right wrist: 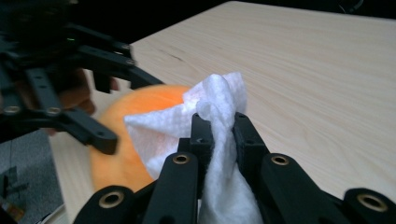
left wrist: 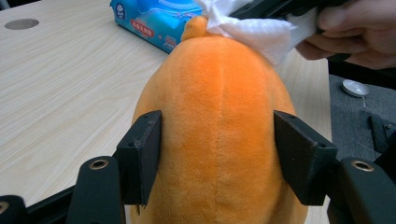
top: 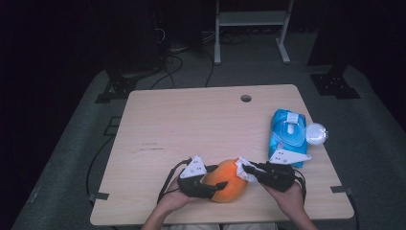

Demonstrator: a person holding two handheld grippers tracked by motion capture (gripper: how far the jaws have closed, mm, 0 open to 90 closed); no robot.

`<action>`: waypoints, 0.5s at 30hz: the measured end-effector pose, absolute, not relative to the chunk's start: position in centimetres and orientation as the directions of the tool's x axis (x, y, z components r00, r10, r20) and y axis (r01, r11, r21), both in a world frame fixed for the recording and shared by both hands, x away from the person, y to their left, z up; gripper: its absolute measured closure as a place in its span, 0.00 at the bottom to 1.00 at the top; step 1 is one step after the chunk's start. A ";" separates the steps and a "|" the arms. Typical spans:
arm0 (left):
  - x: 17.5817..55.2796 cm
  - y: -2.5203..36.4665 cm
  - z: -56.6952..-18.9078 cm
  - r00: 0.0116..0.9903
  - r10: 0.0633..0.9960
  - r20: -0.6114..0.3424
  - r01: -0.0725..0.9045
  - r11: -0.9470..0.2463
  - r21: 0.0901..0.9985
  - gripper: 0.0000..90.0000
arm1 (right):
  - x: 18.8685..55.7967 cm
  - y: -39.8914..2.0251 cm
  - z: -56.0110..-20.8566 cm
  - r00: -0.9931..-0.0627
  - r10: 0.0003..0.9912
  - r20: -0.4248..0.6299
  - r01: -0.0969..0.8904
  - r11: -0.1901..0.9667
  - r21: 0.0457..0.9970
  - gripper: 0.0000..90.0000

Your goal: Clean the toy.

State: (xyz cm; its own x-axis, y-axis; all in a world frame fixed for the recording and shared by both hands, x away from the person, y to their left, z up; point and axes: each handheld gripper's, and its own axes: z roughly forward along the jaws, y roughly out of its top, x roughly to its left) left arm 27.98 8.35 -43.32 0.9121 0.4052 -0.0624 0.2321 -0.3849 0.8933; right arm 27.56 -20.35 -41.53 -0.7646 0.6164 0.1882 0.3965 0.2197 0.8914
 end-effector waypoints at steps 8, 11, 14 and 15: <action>27.7 8.0 -43.6 0.917 0.394 -0.064 0.226 -0.379 0.897 0.40 | 27.9 -20.7 -41.5 -0.762 0.609 0.219 0.408 0.190 0.893 0.89; 27.2 7.3 -43.4 0.921 0.388 -0.042 0.208 -0.396 0.894 0.40 | 28.0 -20.7 -41.3 -0.764 0.599 0.239 0.410 0.164 0.897 0.89; 27.2 7.0 -43.5 0.922 0.385 -0.032 0.198 -0.399 0.895 0.40 | 28.4 -21.1 -41.7 -0.749 0.614 0.250 0.429 0.162 0.889 0.89; 27.2 6.9 -43.5 0.922 0.385 -0.035 0.200 -0.397 0.896 0.40 | 28.5 -21.3 -41.7 -0.744 0.616 0.259 0.437 0.156 0.886 0.89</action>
State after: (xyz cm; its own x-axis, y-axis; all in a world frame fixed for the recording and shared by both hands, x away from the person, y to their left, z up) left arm 27.18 6.93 -43.50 0.9223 0.3847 -0.0355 0.2001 -0.3972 0.8956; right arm 28.53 -21.29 -41.71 -0.7442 0.6158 0.2586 0.4369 0.1560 0.8859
